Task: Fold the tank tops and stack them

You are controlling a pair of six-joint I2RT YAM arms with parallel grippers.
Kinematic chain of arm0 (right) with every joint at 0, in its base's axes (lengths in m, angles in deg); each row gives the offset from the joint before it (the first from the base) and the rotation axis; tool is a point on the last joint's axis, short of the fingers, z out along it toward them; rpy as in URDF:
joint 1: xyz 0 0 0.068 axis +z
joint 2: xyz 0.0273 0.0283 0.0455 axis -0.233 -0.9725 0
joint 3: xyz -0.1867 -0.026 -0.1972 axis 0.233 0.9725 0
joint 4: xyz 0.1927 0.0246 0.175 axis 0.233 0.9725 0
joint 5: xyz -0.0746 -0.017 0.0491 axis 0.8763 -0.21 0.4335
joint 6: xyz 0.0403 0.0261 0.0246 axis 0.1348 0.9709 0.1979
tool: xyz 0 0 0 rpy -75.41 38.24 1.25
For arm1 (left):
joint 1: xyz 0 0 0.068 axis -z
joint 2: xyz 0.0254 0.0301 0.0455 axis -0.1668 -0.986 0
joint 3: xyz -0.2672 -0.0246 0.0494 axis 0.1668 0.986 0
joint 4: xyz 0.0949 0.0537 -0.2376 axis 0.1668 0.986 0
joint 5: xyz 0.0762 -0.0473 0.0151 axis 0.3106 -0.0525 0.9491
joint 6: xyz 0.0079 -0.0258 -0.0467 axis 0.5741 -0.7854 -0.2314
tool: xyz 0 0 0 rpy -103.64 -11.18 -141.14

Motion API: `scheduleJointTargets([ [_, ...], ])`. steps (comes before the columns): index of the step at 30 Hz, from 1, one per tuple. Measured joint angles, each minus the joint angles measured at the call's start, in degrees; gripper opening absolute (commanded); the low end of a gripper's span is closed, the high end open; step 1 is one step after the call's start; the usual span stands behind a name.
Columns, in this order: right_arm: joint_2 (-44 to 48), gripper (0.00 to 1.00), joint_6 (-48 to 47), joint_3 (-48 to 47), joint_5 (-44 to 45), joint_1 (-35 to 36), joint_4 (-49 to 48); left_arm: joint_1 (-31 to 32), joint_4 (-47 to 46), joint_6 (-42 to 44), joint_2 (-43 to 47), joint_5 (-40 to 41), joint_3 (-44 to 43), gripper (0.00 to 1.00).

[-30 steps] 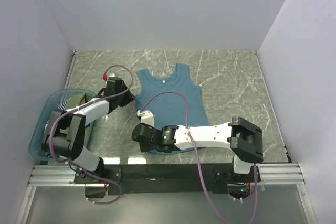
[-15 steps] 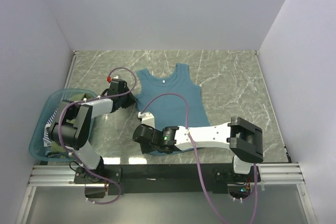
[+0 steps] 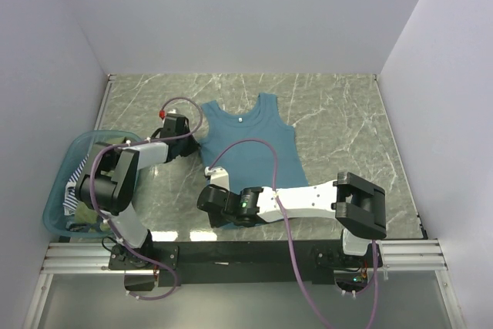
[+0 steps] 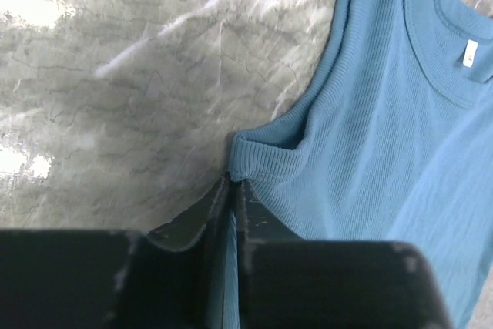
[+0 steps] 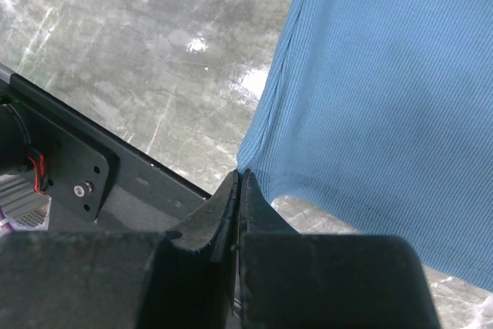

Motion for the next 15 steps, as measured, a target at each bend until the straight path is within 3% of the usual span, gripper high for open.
scheduleJointTargets([
  [2, 0.0, 0.0, 0.0, 0.2, -0.2, 0.0, -0.2, 0.2, 0.3, -0.1, -0.1, 0.8, -0.3, 0.01],
  [15, 0.6, 0.0, 0.0, 0.3, -2.1, 0.0, -0.9, 1.5, 8.2, -1.9, 1.9, 11.0, -2.3, 0.01],
])
